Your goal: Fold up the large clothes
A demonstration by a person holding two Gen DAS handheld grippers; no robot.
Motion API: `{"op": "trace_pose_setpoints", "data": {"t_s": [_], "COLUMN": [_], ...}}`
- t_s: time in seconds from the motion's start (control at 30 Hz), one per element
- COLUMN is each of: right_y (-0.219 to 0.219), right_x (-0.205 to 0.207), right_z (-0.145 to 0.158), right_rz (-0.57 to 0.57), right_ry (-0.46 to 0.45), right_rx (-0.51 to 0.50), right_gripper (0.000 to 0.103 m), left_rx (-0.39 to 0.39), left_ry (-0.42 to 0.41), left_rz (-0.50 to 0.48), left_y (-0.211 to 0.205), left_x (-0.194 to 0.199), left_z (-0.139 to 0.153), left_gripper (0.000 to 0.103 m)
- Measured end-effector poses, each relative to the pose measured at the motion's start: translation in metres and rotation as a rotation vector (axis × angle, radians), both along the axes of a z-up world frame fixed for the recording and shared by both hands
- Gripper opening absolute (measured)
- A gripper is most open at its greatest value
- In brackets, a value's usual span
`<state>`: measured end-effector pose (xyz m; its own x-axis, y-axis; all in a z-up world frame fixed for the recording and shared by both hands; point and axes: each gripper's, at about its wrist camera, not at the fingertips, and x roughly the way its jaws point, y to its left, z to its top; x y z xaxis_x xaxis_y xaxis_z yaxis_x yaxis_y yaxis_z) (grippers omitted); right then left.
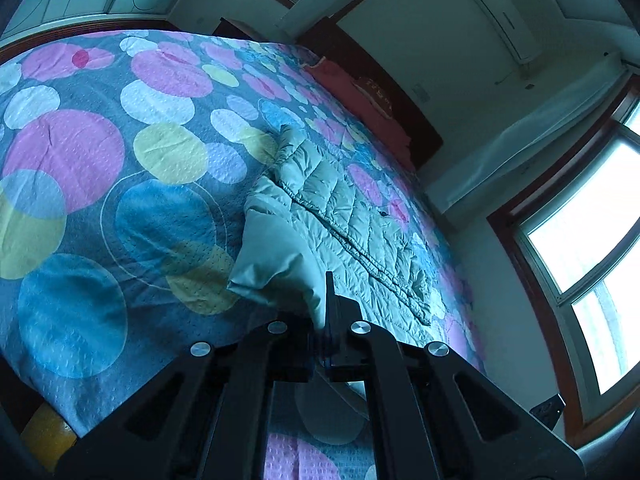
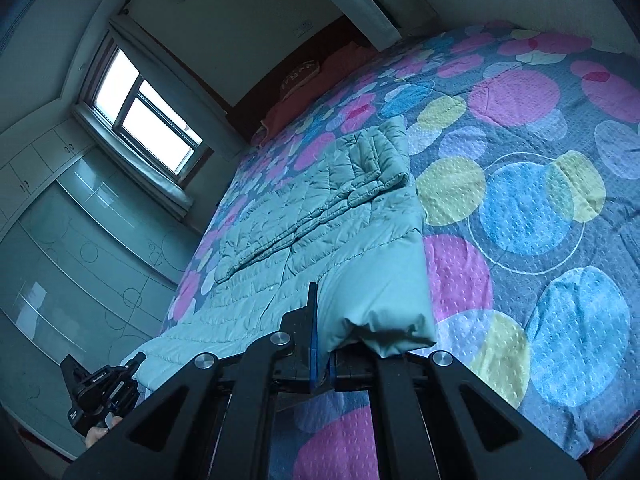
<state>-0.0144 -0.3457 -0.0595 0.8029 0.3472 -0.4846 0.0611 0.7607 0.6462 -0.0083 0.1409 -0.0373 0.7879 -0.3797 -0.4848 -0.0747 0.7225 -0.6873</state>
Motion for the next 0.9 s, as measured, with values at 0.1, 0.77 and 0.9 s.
{"op": "trace_pose_setpoints", "data": {"t_s": [0.1,0.77,0.9], "right_y": [-0.001,-0.023,-0.023], "right_x": [0.017,0.278,0.331], "right_z": [0.007,0.016,-0.004], "right_rz": [0.003,-0.036,-0.043], "right_ry": [-0.021,-0.016,0.046], "right_rx": [-0.001,0.066,0.043], "right_gripper": [0.003,0.003,0.003], "left_rx": [0.004,0.177,0.226], "left_ry": [-0.019,0.002,0.049], "left_rz": [-0.005,0.035,0.031], "left_y": [-0.001,-0.031,-0.042], "left_x": [0.018,0.291,0.347], "left_z": [0.011,0.024,0.003], "left_gripper": [0.002,0.002,0.002]}}
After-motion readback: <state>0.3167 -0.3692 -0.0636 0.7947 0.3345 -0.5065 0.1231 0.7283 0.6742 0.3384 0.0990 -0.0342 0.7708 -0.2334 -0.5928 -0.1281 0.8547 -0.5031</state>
